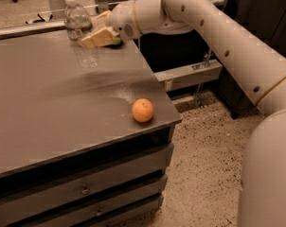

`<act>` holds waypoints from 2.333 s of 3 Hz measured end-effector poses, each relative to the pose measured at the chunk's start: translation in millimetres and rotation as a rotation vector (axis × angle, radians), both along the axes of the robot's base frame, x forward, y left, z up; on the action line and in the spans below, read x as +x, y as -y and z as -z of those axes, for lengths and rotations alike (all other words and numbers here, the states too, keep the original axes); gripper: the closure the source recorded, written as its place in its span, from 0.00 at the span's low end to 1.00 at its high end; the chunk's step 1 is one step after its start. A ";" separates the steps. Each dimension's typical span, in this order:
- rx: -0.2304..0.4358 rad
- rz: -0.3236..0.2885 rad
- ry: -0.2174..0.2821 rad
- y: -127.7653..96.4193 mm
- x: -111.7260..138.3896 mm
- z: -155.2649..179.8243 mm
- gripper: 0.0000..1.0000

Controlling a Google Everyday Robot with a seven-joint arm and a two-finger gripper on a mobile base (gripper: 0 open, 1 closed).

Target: Move water bottle near orange

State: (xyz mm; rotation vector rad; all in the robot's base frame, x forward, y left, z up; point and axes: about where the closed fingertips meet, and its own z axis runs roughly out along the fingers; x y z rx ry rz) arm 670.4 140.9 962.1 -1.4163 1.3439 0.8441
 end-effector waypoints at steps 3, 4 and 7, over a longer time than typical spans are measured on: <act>-0.008 0.087 -0.092 89.6 -14.6 8.8 1.00; -0.018 0.093 -0.134 117.9 -28.9 7.7 1.00; 0.023 0.067 -0.199 155.5 -86.3 25.7 1.00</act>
Offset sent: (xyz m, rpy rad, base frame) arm -0.0087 -0.0516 -0.0026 0.0039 0.0358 -0.0619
